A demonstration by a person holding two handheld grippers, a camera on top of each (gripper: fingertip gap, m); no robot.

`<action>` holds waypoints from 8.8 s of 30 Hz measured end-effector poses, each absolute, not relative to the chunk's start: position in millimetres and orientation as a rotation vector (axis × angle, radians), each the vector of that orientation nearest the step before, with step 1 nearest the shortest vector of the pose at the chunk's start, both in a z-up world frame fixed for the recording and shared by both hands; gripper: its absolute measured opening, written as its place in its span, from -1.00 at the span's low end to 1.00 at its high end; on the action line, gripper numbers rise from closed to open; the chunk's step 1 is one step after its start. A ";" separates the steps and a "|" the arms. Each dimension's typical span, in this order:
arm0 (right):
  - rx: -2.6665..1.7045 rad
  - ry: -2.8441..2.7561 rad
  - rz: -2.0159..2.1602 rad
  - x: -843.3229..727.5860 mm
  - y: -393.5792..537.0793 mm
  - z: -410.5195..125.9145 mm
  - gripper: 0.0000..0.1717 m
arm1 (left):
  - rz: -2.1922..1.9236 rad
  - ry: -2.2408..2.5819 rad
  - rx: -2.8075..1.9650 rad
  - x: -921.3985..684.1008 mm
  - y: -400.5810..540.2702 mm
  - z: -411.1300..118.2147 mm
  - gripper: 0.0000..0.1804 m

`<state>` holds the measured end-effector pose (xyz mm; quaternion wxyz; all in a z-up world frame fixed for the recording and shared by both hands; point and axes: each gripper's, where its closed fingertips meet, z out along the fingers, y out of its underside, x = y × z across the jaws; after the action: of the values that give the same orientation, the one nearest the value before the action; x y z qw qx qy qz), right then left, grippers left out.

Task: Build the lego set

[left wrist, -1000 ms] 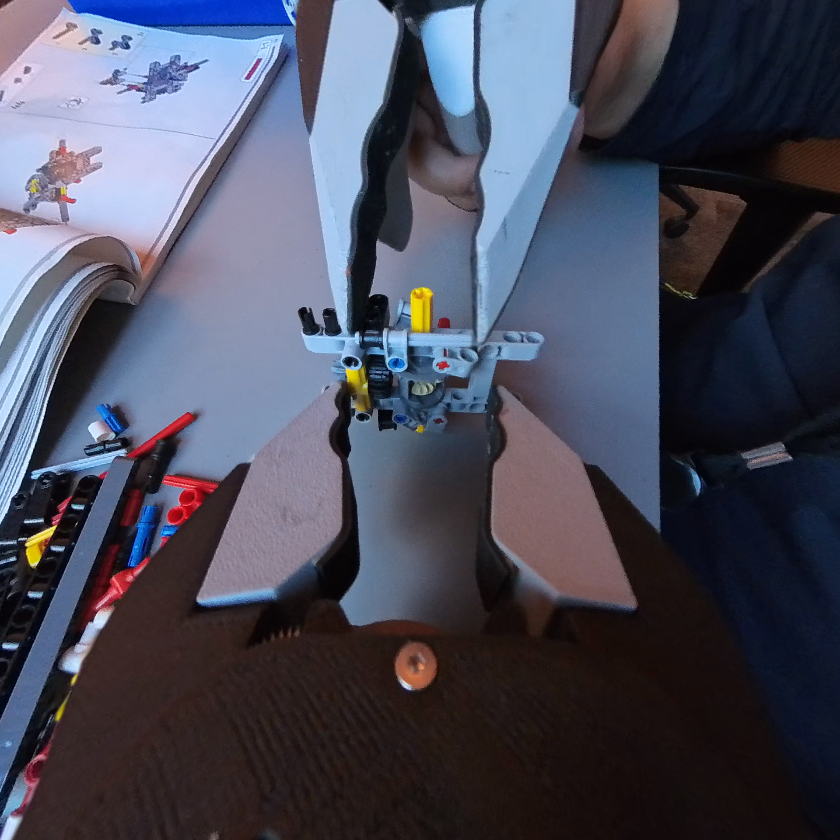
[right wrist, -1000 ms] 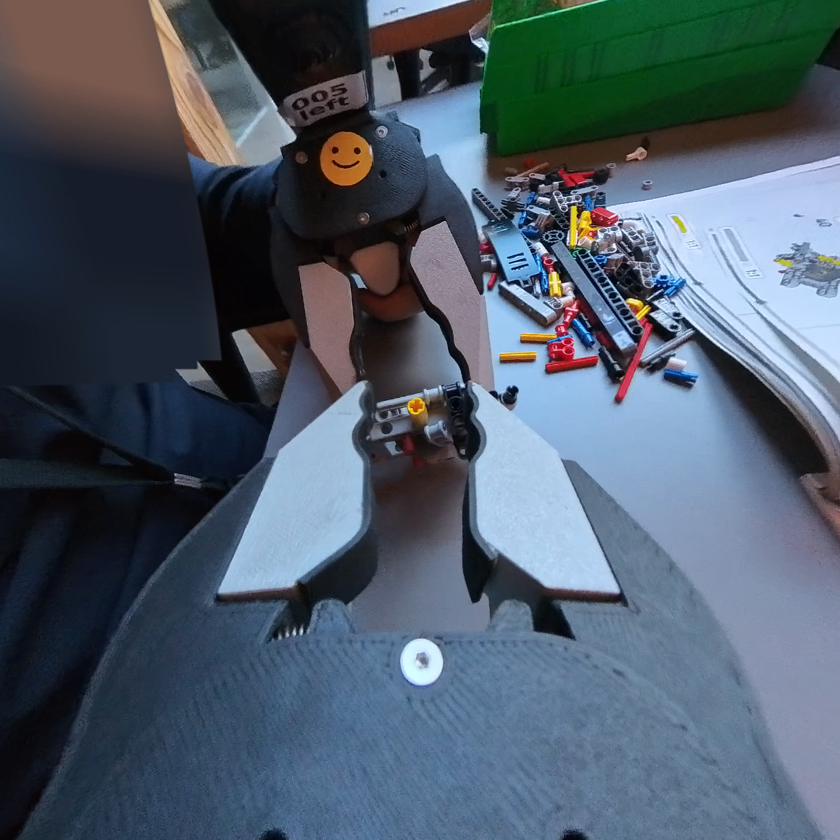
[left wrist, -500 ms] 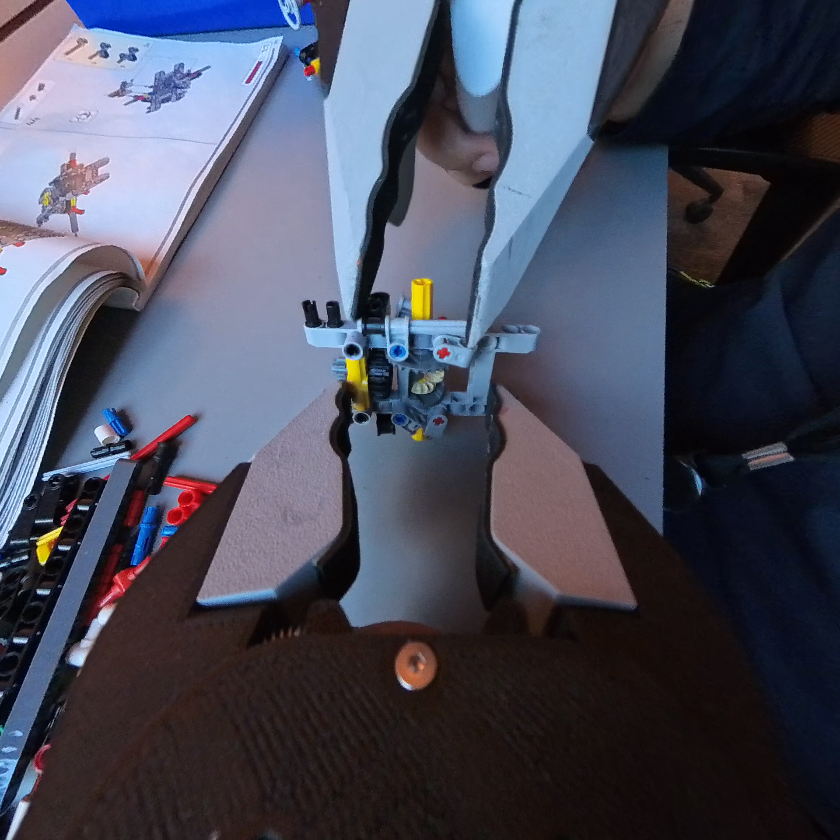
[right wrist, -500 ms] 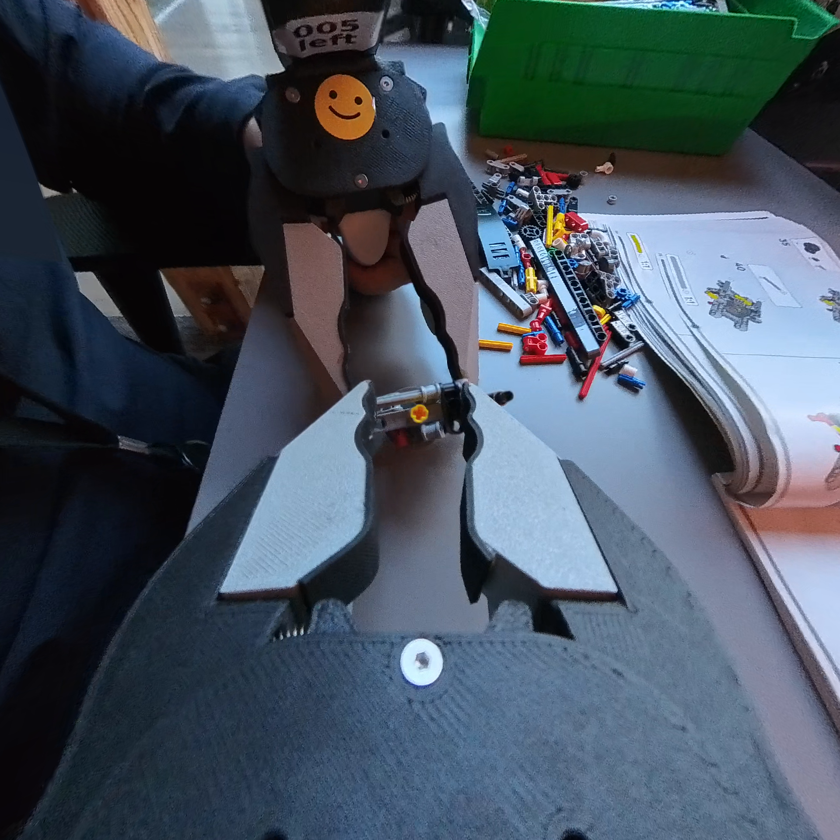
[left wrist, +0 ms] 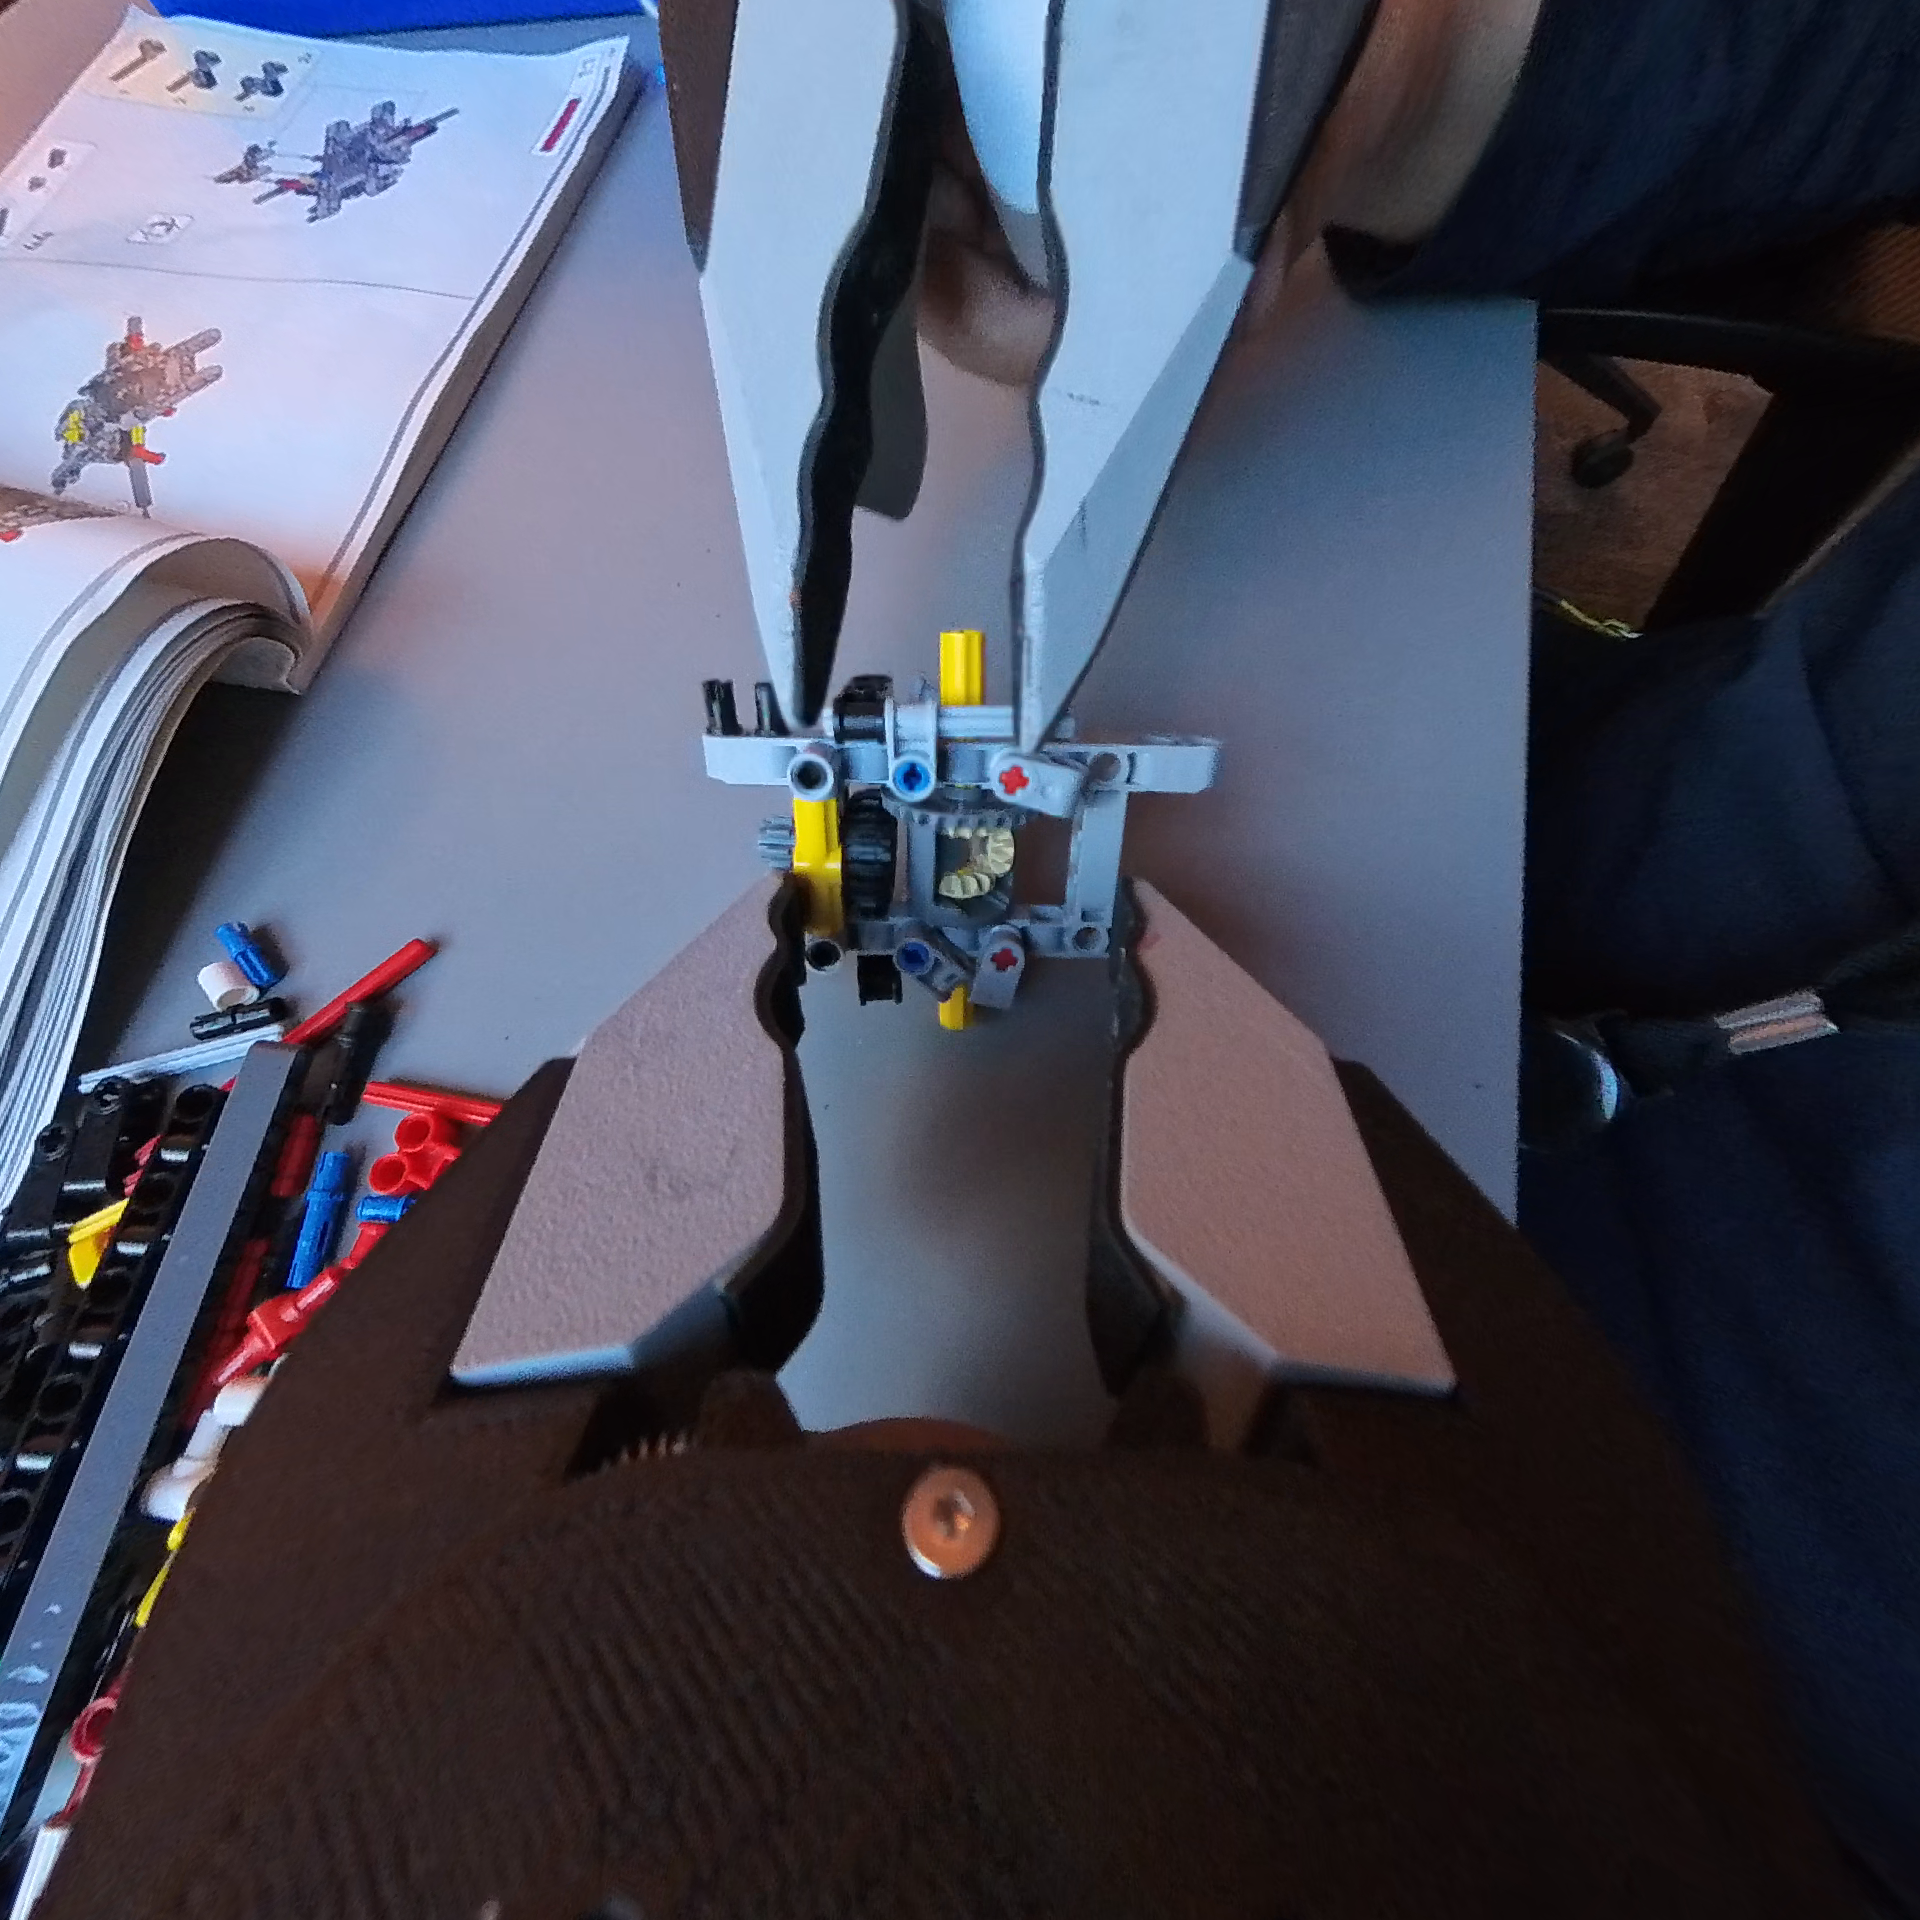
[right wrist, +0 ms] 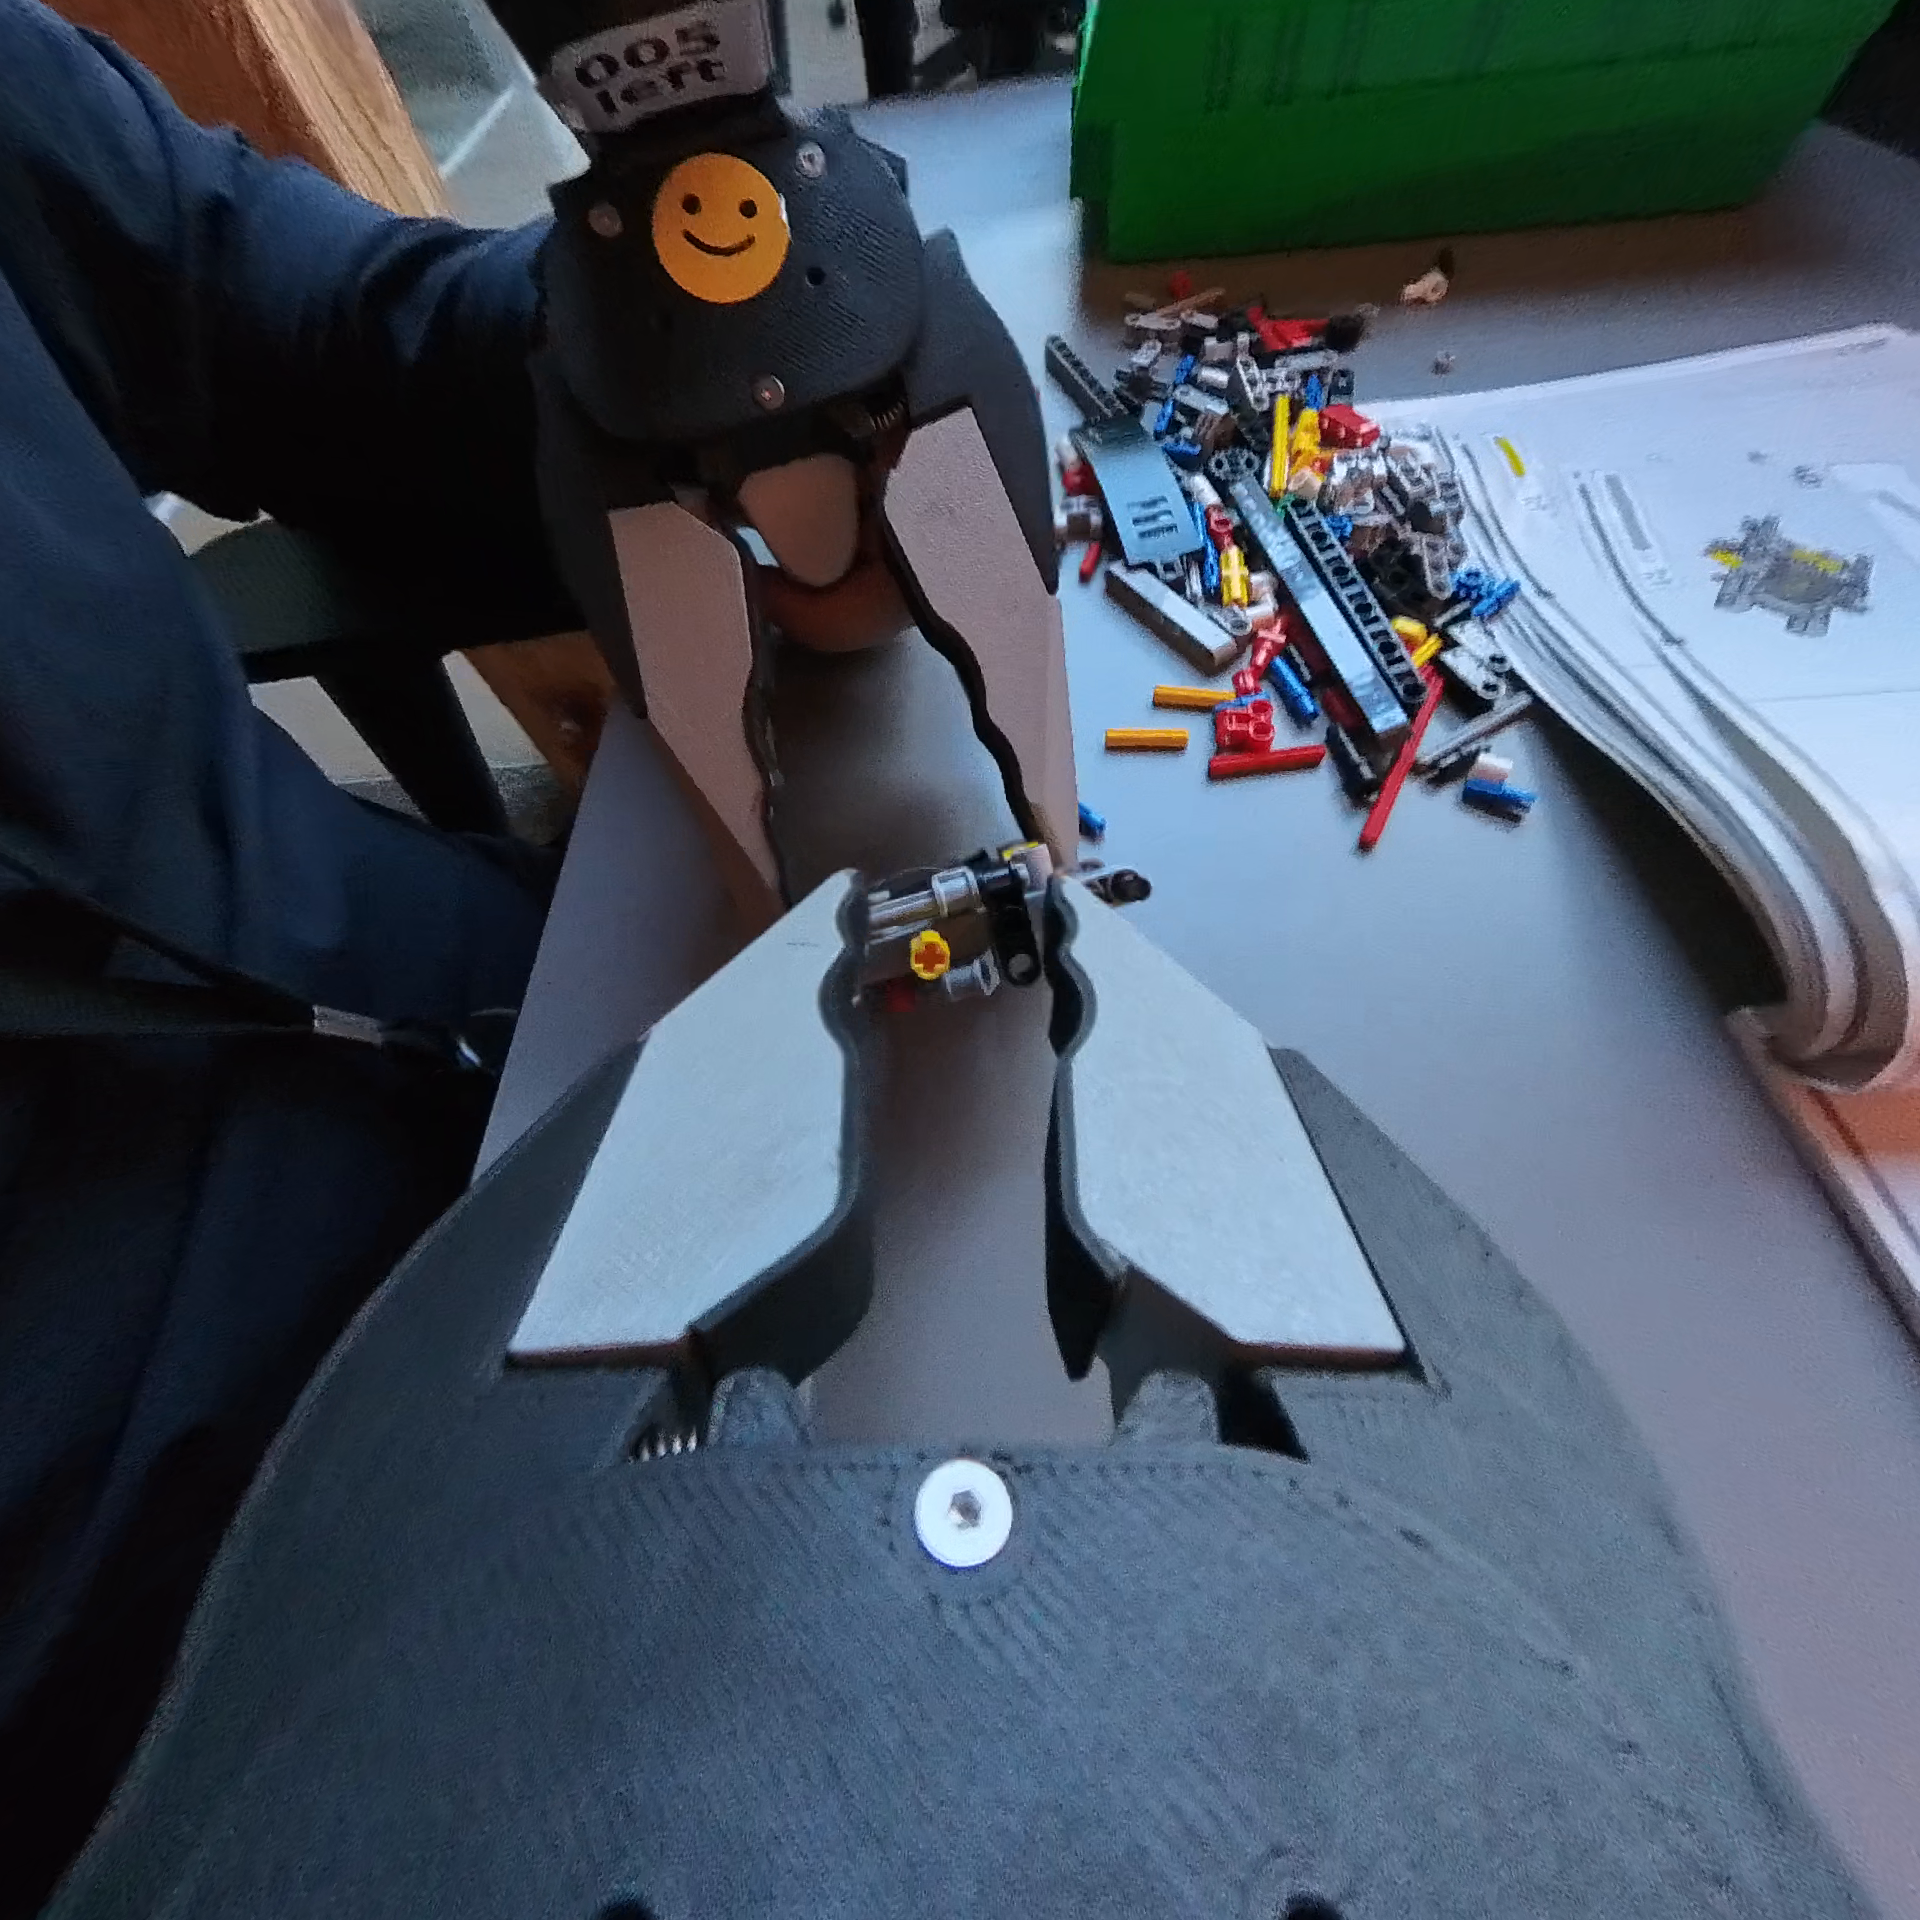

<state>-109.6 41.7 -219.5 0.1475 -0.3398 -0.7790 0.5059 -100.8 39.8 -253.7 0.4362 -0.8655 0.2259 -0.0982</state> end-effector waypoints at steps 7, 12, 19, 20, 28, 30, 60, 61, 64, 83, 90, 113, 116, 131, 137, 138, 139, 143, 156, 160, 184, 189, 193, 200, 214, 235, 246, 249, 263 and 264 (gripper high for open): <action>-1.050 -2.317 1.429 -94.3 51.5 -235.9 -0.53 | -0.208 0.552 -2.167 -103.1 41.4 -254.9 -0.36; -0.988 -2.432 1.206 -85.9 57.1 -260.3 -0.54 | -0.182 0.675 -2.270 -99.2 40.5 -256.1 -0.36; -0.959 -2.454 1.113 -76.3 66.4 -263.6 -0.55 | -0.327 0.644 -2.217 -83.5 52.3 -234.4 -0.38; -0.969 -2.447 1.127 -75.4 67.1 -264.4 -0.55 | -0.315 0.643 -2.239 -84.5 52.6 -238.8 -0.38; -1.061 -2.385 1.309 -83.1 53.7 -253.8 -0.42 | -0.272 0.661 -2.316 -85.2 54.0 -251.9 -0.27; -1.074 -2.365 1.379 -83.8 51.6 -248.3 -0.44 | -0.292 0.663 -2.325 -84.9 53.7 -252.0 -0.26; -1.131 -2.405 1.240 -87.6 50.6 -263.9 -0.51 | -0.291 0.652 -2.418 -112.3 27.9 -259.2 -0.28; -1.154 -2.400 1.250 -87.9 49.7 -263.7 -0.51 | -0.308 0.655 -2.436 -108.0 26.5 -265.7 -0.31; -1.220 -2.400 1.269 -88.2 46.2 -265.2 -0.54 | -0.235 0.636 -2.415 -103.7 31.1 -273.0 -0.33; -0.994 -2.299 1.295 -89.7 40.9 -245.5 -0.54 | -0.088 0.467 -2.273 -101.3 32.1 -269.4 -0.37; -0.849 -2.268 1.201 -91.7 41.2 -244.2 -0.59 | -0.222 0.418 -2.301 -100.5 30.2 -271.1 -0.37; -0.876 -2.276 1.233 -98.3 41.0 -242.8 -0.57 | -0.163 0.375 -2.307 -105.0 30.5 -271.4 -0.38; -0.858 -2.284 1.226 -98.9 41.2 -242.8 -0.58 | -0.162 0.371 -2.309 -105.7 30.6 -271.4 -0.38; -0.820 -2.306 1.207 -99.7 41.9 -242.8 -0.61 | -0.151 0.335 -2.315 -106.6 30.8 -271.6 -0.38; -0.846 -2.325 1.245 -99.4 42.4 -243.9 -0.60 | -0.159 0.328 -2.315 -106.7 30.5 -271.4 -0.38; -0.844 -2.331 1.244 -99.4 42.7 -244.8 -0.61 | -0.167 0.319 -2.316 -107.3 30.6 -271.2 -0.38; -0.854 -2.335 1.244 -101.3 43.5 -246.7 -0.60 | -0.163 0.291 -2.318 -110.7 31.4 -271.2 -0.38; -0.985 -2.360 1.358 -105.7 44.9 -246.6 -0.58 | -0.195 0.257 -2.313 -112.6 32.2 -269.9 -0.38; -0.954 -2.327 1.364 -96.1 39.7 -242.4 -0.42 | -0.163 0.302 -2.314 -109.0 32.8 -271.6 -0.37; -1.000 -2.282 1.320 -103.3 43.8 -242.9 -0.57 | -0.154 0.298 -2.314 -110.0 32.9 -271.6 -0.37; -1.124 -2.363 1.379 -105.9 49.2 -249.0 -0.59 | -0.141 0.221 -2.325 -115.6 35.2 -271.2 -0.38; -1.285 -2.357 1.545 -109.7 52.2 -248.0 -0.57 | -0.247 0.173 -2.304 -116.7 38.3 -267.9 -0.37; -1.104 -2.218 1.301 -107.0 71.6 -235.5 -0.65 | -0.226 0.200 -2.310 -118.5 40.7 -268.7 -0.37; -0.892 -2.125 1.148 -72.7 50.4 -227.6 -1.00 | -0.085 0.244 -2.319 -121.0 42.6 -271.3 -0.37; -0.939 -2.314 1.288 -96.1 56.2 -234.2 -1.00 | -0.099 0.311 -2.312 -113.7 39.4 -271.6 -0.37; -0.729 -2.397 1.276 -81.3 40.4 -236.3 -1.00 | -0.104 0.280 -2.316 -114.6 37.5 -271.4 -0.37; -0.823 -2.334 1.129 -96.4 55.3 -248.3 -1.00 | -0.097 0.283 -2.315 -114.7 37.7 -271.4 -0.37; -0.800 -2.194 1.352 -95.0 52.1 -218.5 -1.00 | -0.088 0.289 -2.313 -114.6 37.8 -271.3 -0.37; -0.765 -2.246 1.251 -86.1 42.2 -230.7 -1.00 | -0.123 0.272 -2.317 -114.9 37.6 -271.1 -0.37; -0.781 -2.266 1.235 -85.8 44.3 -234.6 -1.00 | -0.124 0.272 -2.317 -114.9 37.6 -271.1 -0.37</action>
<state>-85.8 44.3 -234.6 0.2209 -0.2824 -0.8197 0.4468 -114.9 37.6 -271.1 0.3920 -0.9124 0.1072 -0.0488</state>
